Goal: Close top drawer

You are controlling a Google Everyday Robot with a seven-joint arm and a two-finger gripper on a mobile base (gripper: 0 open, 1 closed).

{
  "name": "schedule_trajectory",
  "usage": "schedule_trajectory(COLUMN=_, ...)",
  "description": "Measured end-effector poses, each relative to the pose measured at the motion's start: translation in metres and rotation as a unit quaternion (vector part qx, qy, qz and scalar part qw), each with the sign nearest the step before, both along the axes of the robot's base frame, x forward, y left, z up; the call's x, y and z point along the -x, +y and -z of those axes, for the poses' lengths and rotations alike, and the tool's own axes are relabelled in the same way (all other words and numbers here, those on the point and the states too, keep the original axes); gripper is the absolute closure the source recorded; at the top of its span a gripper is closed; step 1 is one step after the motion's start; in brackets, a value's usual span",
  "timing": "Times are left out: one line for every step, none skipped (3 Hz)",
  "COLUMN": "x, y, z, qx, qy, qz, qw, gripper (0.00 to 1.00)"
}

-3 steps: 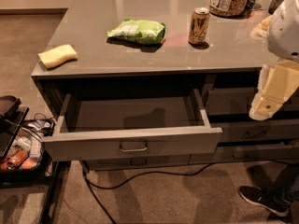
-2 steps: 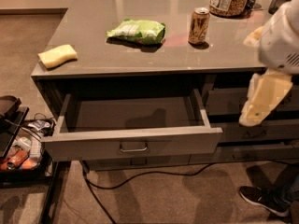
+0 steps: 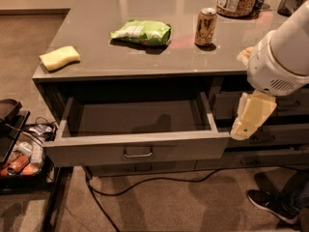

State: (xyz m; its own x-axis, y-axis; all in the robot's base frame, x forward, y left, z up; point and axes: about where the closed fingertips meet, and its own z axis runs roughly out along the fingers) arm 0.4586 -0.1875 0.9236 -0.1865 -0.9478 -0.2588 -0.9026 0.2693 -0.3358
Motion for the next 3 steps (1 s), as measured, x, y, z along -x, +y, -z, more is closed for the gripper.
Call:
schedule_trajectory(x=-0.002, y=0.005, z=0.005, qx=0.008, qy=0.007, qz=-0.006, qw=0.9999, gripper=0.00)
schedule_trajectory(x=-0.009, y=0.026, z=0.033, qx=0.018, qy=0.028, qz=-0.028, qw=0.9991, gripper=0.00)
schedule_trajectory(x=-0.009, y=0.026, z=0.033, qx=0.017, qy=0.028, qz=-0.028, qw=0.9991, gripper=0.00)
